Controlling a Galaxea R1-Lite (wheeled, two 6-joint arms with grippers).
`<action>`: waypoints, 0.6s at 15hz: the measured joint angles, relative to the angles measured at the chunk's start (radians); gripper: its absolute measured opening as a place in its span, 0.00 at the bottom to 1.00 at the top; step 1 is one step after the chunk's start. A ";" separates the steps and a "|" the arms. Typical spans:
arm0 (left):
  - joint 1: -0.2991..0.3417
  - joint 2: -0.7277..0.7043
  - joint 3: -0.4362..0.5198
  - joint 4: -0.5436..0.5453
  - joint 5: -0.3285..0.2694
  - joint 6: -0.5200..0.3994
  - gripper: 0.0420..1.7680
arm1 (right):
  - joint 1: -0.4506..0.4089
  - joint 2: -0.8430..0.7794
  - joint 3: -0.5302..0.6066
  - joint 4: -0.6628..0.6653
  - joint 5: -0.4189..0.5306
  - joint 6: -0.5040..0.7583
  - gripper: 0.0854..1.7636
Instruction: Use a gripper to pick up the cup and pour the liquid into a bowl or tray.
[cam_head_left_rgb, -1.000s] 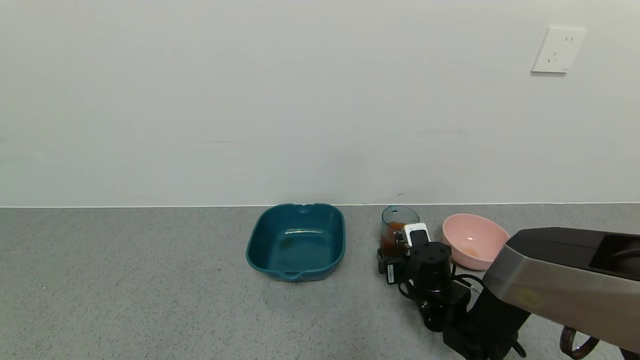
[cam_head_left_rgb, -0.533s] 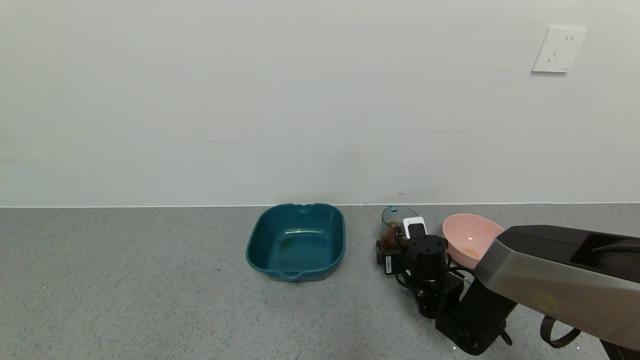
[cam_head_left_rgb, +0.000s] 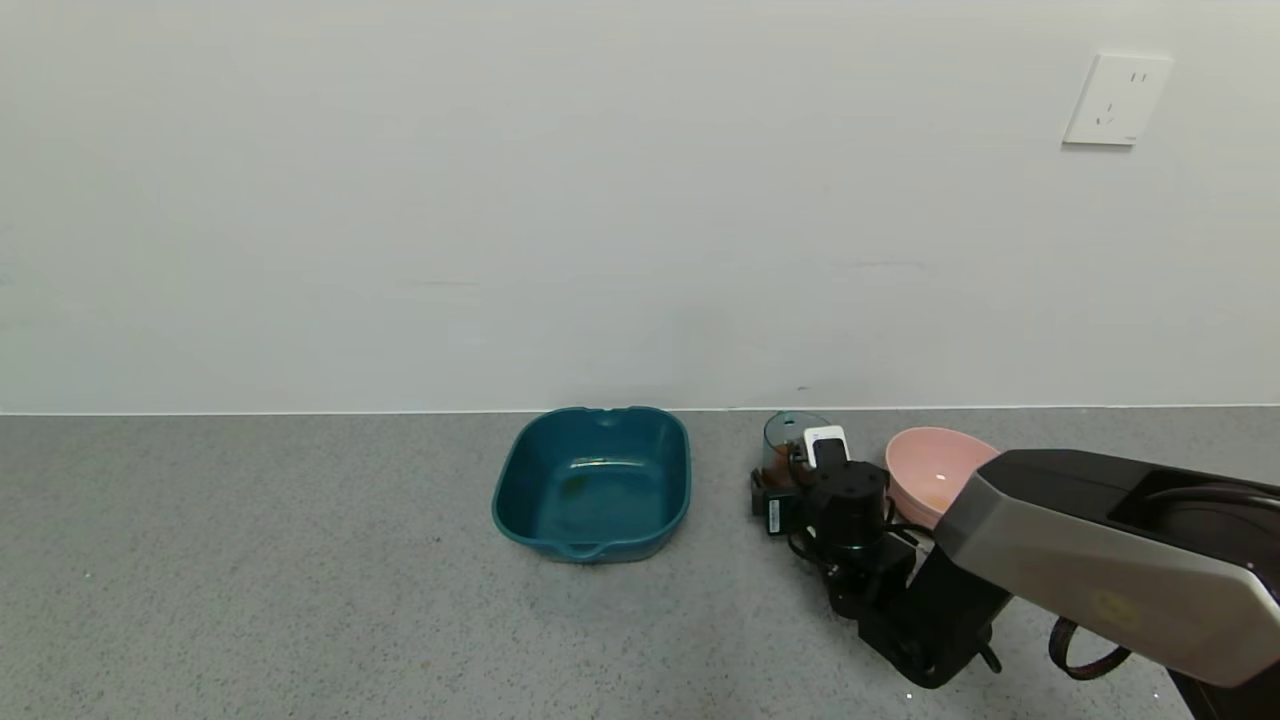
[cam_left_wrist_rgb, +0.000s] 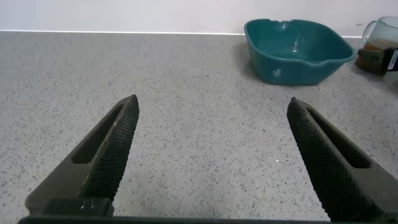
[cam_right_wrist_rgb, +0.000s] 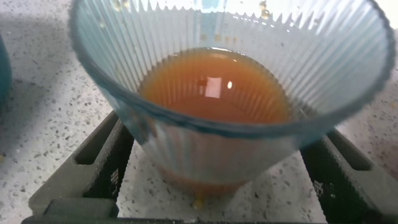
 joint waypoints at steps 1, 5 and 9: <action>0.000 0.000 0.000 0.000 0.000 0.000 0.97 | 0.000 0.004 -0.008 0.000 0.000 0.000 0.97; 0.000 0.000 0.000 0.000 0.000 0.000 0.97 | 0.000 0.017 -0.031 0.000 0.001 0.000 0.97; 0.000 0.000 0.000 0.000 0.000 0.000 0.97 | 0.000 0.028 -0.051 0.003 0.002 0.000 0.97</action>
